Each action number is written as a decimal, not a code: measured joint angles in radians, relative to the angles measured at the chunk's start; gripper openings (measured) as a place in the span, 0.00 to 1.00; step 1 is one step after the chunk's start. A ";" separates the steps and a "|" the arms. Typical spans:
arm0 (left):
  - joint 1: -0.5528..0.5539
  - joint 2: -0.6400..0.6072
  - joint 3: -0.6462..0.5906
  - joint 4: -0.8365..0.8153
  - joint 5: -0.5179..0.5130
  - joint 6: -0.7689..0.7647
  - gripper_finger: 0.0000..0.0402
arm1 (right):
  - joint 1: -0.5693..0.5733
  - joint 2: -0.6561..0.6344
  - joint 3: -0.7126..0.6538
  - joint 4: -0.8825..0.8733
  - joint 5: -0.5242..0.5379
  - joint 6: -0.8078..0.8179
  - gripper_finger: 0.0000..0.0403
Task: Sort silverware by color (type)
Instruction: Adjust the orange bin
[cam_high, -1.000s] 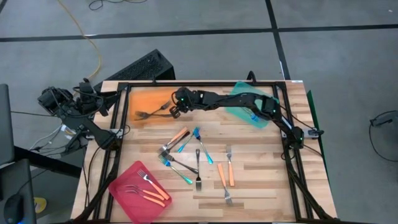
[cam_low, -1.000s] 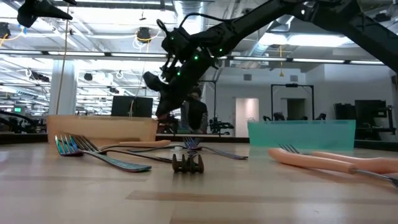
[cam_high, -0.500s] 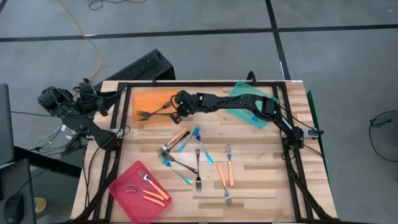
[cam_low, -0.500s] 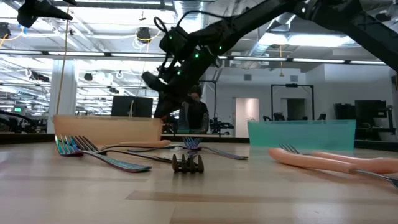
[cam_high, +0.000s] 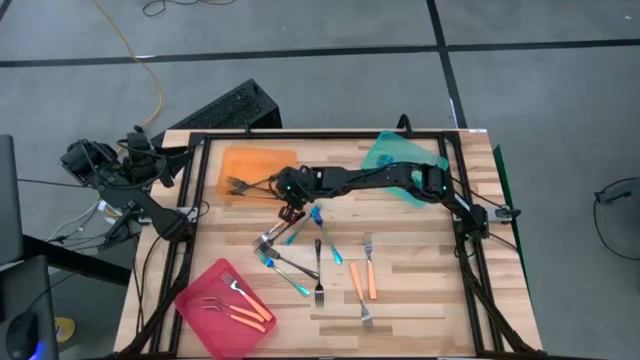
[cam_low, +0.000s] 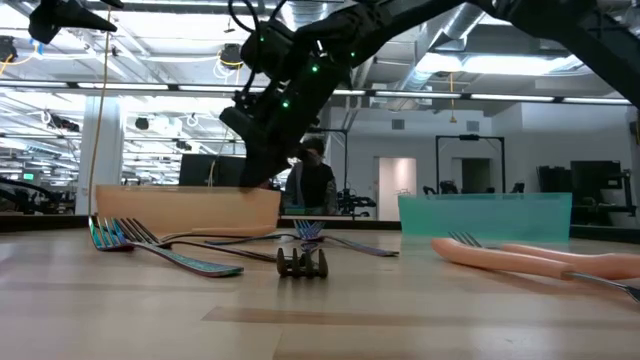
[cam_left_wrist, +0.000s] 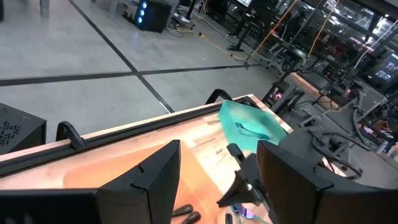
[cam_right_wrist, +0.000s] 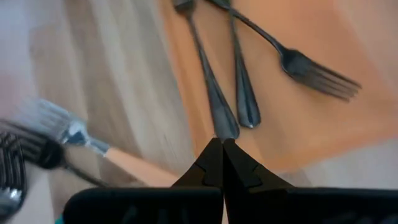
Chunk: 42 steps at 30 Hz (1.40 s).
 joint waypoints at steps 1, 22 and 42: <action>0.000 0.000 0.000 0.000 0.000 0.000 0.49 | 0.004 -0.004 0.000 -0.004 0.000 -0.019 0.04; 0.000 0.000 0.000 0.000 -0.015 0.007 0.49 | -0.070 -0.077 -0.003 -0.221 0.228 -0.077 0.04; 0.000 0.000 0.000 0.000 -0.022 0.029 0.49 | -0.237 -0.016 0.088 0.176 -0.139 0.050 0.04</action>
